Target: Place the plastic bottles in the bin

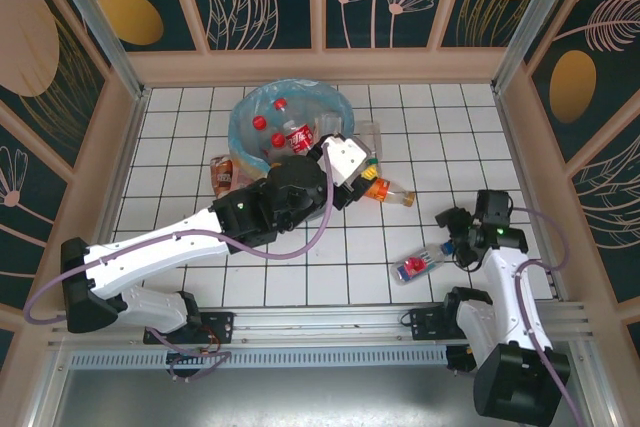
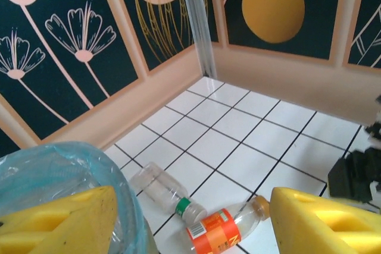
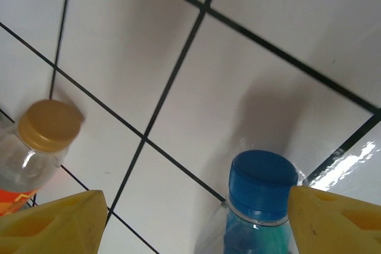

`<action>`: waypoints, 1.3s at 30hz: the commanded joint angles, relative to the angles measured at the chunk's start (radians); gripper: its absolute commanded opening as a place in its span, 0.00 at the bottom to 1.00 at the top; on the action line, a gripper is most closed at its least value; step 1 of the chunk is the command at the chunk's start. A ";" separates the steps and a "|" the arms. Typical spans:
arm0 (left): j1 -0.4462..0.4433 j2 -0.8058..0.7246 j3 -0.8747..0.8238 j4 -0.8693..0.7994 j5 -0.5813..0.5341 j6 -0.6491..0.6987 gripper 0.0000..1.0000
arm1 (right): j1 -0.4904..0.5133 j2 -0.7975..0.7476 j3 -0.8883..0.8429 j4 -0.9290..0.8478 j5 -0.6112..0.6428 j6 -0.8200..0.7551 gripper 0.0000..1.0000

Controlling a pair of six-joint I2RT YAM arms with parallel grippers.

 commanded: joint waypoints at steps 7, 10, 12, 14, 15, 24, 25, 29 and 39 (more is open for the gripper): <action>0.001 -0.008 -0.019 0.070 0.035 0.000 0.71 | -0.024 -0.016 -0.100 0.097 -0.091 0.048 0.75; 0.001 -0.015 -0.023 0.071 0.035 -0.006 0.71 | -0.028 -0.013 -0.121 0.118 -0.093 0.047 0.73; 0.001 -0.019 -0.029 0.074 0.029 -0.007 0.72 | -0.032 -0.007 -0.134 0.133 -0.090 0.043 0.72; 0.001 -0.021 -0.032 0.074 0.021 -0.008 0.72 | -0.040 0.001 -0.146 0.146 -0.089 0.033 0.70; 0.001 -0.024 -0.033 0.074 0.018 -0.008 0.72 | -0.044 0.008 -0.151 0.151 -0.090 0.027 0.69; 0.001 -0.032 -0.044 0.078 0.002 -0.011 0.72 | -0.098 0.052 -0.157 0.182 -0.122 -0.055 0.60; 0.001 -0.032 -0.044 0.078 0.001 -0.010 0.72 | -0.102 0.051 -0.158 0.184 -0.134 -0.058 0.59; 0.001 -0.030 -0.045 0.082 -0.008 -0.006 0.73 | -0.108 0.048 -0.157 0.188 -0.145 -0.066 0.54; 0.002 -0.036 -0.043 0.077 -0.085 -0.018 0.74 | -0.115 0.032 -0.118 0.178 -0.168 -0.089 0.25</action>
